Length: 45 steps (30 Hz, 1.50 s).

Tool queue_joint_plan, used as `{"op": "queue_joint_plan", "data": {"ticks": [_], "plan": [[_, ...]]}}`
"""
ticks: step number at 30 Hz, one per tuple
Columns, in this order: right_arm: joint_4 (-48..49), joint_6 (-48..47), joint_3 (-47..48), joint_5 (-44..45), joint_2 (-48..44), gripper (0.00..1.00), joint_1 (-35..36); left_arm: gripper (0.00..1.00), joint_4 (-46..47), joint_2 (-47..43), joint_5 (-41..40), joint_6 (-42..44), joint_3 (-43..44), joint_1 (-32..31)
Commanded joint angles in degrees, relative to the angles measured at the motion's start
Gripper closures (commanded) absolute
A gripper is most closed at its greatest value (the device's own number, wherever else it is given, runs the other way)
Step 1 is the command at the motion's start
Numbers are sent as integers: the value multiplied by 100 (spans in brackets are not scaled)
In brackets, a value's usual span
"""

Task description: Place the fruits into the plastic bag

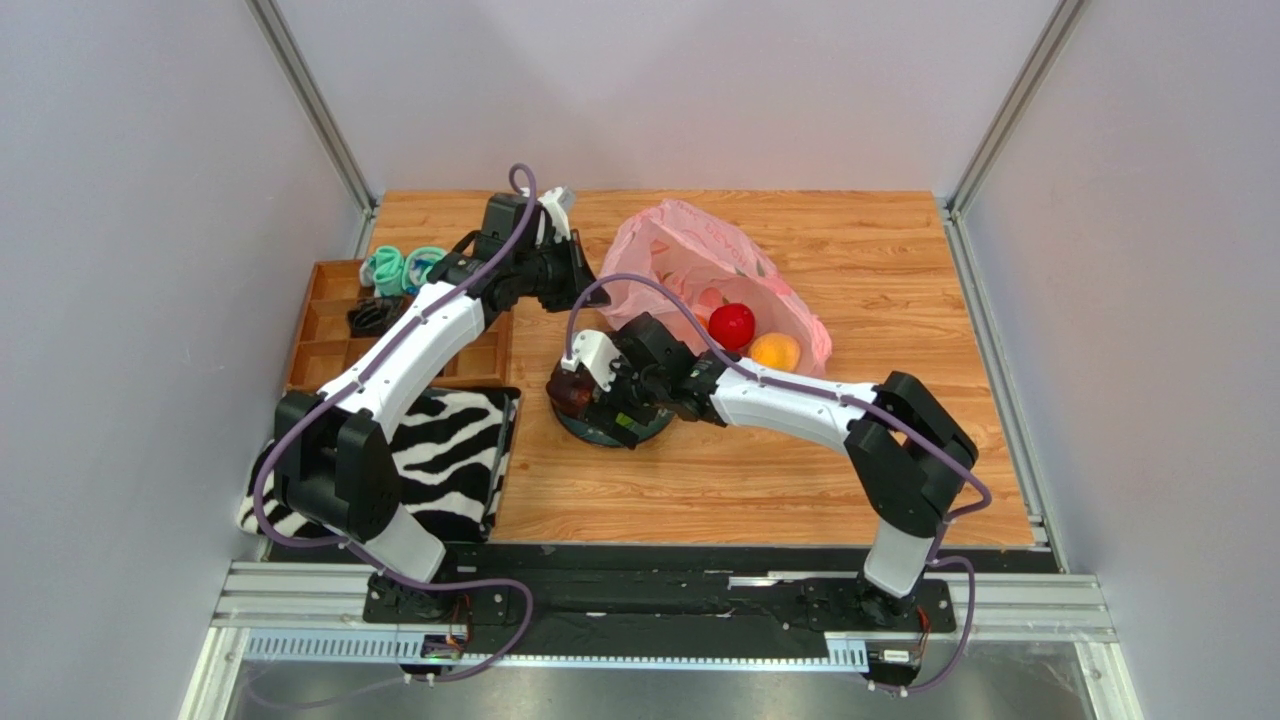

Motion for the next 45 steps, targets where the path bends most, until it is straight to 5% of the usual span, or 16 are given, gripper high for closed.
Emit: {"op": "queue_joint_plan", "data": {"ticks": [1, 28, 45], "plan": [[320, -299, -2, -10, 114, 7, 44, 100, 191, -46, 89, 8, 5, 14], [725, -660, -934, 940, 78, 17, 53, 100, 288, -239, 98, -71, -179, 14], [523, -528, -802, 1001, -483, 66, 132, 100, 323, -283, 45, -88, -214, 14]]}}
